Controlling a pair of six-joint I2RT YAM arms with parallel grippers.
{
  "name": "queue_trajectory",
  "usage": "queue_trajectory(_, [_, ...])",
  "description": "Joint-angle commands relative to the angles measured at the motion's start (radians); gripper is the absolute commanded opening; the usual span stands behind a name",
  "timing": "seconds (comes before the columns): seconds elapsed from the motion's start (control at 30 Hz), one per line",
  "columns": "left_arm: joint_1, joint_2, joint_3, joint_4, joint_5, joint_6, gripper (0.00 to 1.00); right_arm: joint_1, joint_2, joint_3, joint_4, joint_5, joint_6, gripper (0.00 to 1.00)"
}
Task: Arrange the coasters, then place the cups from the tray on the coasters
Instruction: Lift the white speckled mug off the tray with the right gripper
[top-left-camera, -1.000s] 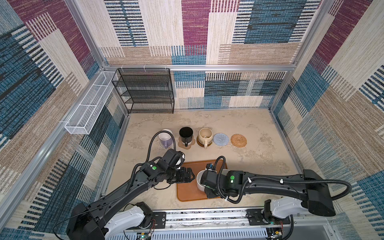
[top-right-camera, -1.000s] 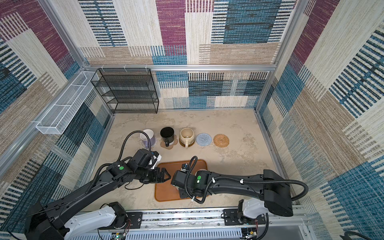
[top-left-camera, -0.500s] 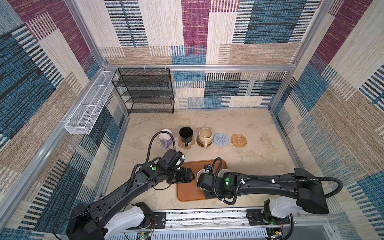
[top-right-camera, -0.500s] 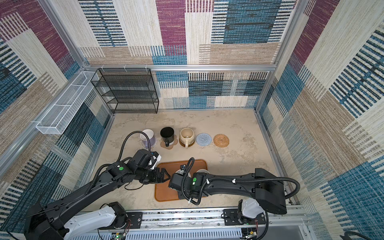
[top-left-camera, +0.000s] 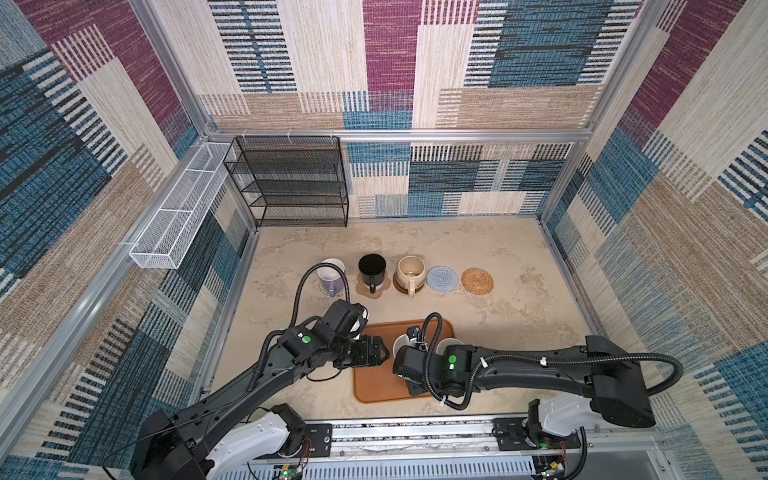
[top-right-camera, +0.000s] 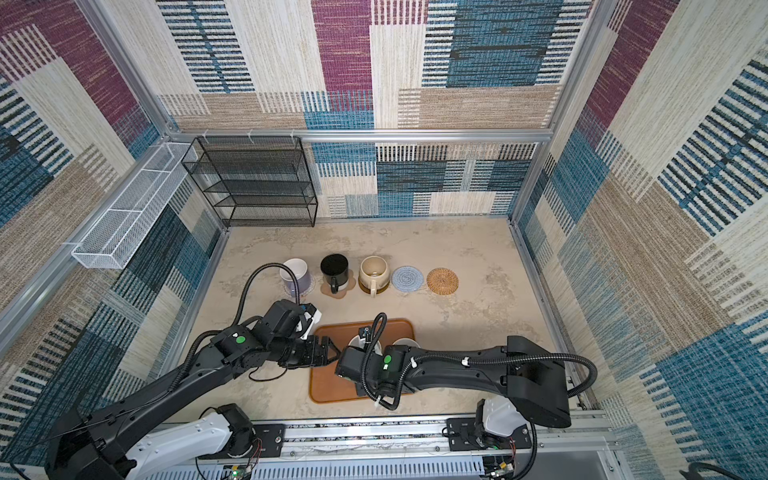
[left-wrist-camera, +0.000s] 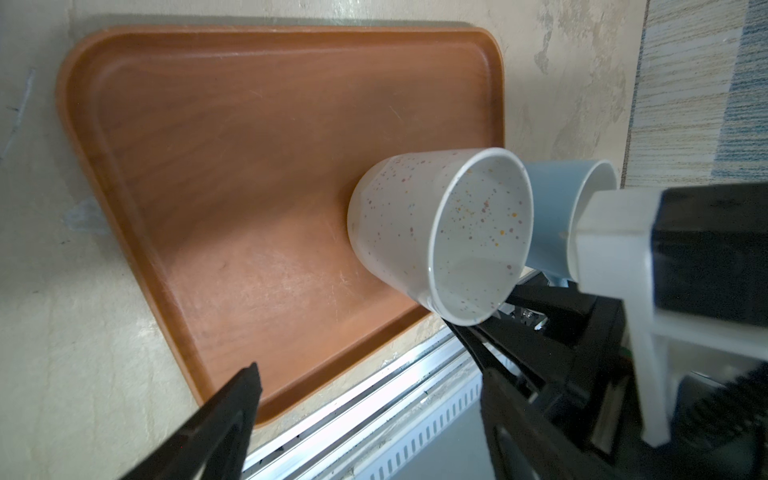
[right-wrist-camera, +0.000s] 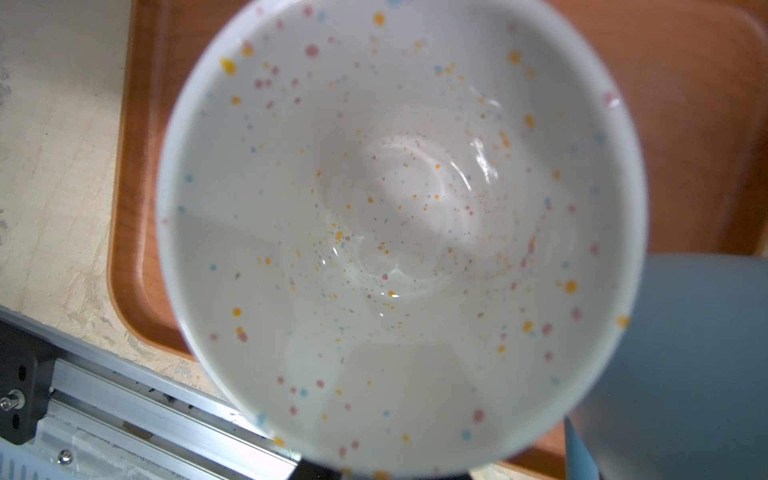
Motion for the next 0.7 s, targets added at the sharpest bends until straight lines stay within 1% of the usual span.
queue_trajectory(0.0, [0.001, -0.015, -0.016, 0.044, -0.005, -0.038, 0.85, 0.000, -0.023, -0.001, 0.056, 0.039, -0.024, 0.05])
queue_trajectory(0.07, [0.001, -0.029, -0.033, 0.069, -0.008, -0.061, 0.85, 0.000, -0.036, -0.004, 0.073, 0.037, -0.031, 0.00])
queue_trajectory(0.13, [0.002, -0.046, -0.051, 0.097, -0.013, -0.087, 0.86, 0.001, -0.046, -0.007, 0.090, 0.033, -0.036, 0.00])
queue_trajectory(0.3, [0.001, -0.111, -0.078, 0.124, -0.068, -0.132, 0.96, 0.000, -0.068, -0.006, 0.111, 0.036, -0.055, 0.00])
queue_trajectory(0.47, [0.001, -0.158, -0.096, 0.142, -0.094, -0.161, 0.96, -0.002, -0.071, 0.007, 0.093, 0.068, -0.070, 0.00])
queue_trajectory(0.6, [0.001, -0.158, -0.119, 0.182, -0.065, -0.183, 0.96, -0.013, -0.051, -0.001, 0.108, 0.028, -0.100, 0.00])
queue_trajectory(0.67, [0.001, -0.154, -0.139, 0.211, -0.049, -0.195, 0.95, -0.012, -0.012, 0.012, 0.070, 0.029, -0.093, 0.00])
